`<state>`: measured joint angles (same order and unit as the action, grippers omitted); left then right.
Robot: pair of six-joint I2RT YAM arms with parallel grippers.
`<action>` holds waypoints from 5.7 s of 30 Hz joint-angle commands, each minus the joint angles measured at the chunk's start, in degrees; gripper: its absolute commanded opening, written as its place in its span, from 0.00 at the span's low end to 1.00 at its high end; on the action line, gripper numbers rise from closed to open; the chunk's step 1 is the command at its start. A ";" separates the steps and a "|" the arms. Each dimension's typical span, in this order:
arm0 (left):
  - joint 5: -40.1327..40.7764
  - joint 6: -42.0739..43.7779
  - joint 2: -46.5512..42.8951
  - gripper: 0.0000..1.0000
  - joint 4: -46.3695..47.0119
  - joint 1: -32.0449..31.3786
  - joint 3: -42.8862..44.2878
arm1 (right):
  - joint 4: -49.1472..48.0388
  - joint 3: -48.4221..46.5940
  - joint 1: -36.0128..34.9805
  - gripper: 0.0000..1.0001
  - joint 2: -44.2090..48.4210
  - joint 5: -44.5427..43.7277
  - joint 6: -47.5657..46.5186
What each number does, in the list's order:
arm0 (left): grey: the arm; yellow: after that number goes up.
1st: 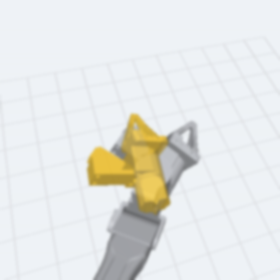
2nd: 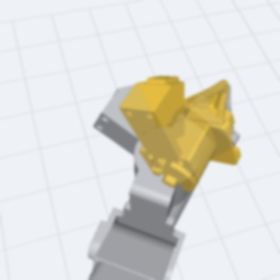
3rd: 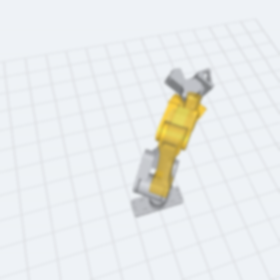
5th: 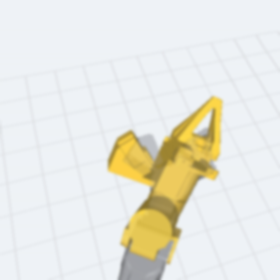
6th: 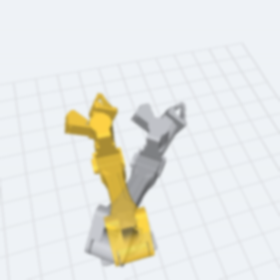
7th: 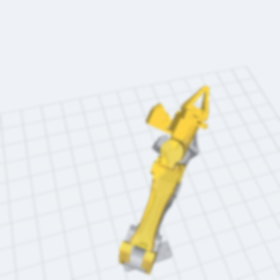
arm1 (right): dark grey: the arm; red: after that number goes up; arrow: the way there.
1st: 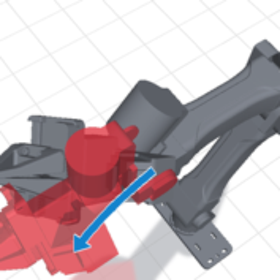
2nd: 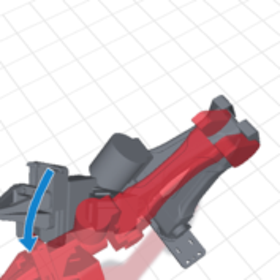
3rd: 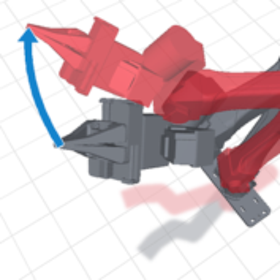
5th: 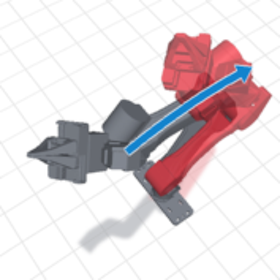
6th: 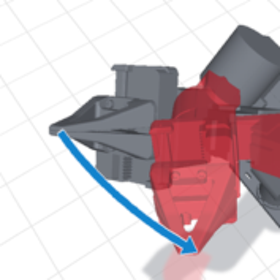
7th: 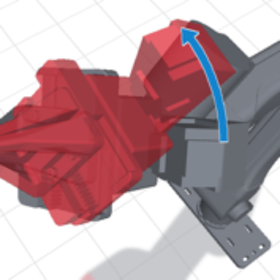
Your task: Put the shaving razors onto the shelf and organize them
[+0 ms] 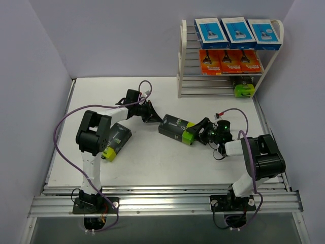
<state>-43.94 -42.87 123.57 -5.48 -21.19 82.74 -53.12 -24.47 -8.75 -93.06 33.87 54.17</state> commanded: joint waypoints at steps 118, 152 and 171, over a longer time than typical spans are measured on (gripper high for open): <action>25.67 14.31 -24.52 0.98 -20.80 5.55 3.83 | -8.75 -18.24 30.38 0.00 -1.51 -1.43 14.91; 22.50 12.46 -24.69 0.98 -17.99 4.23 1.99 | -36.25 -31.25 16.40 0.00 -26.21 -26.39 23.52; 20.39 11.58 -23.37 0.98 -16.94 3.35 1.64 | -38.55 -33.36 14.64 0.00 -30.69 -39.14 24.67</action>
<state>-22.11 -30.96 100.47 -25.28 -17.61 84.36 -70.08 -57.17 6.28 -124.84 0.69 78.06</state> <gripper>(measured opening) 0.983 0.443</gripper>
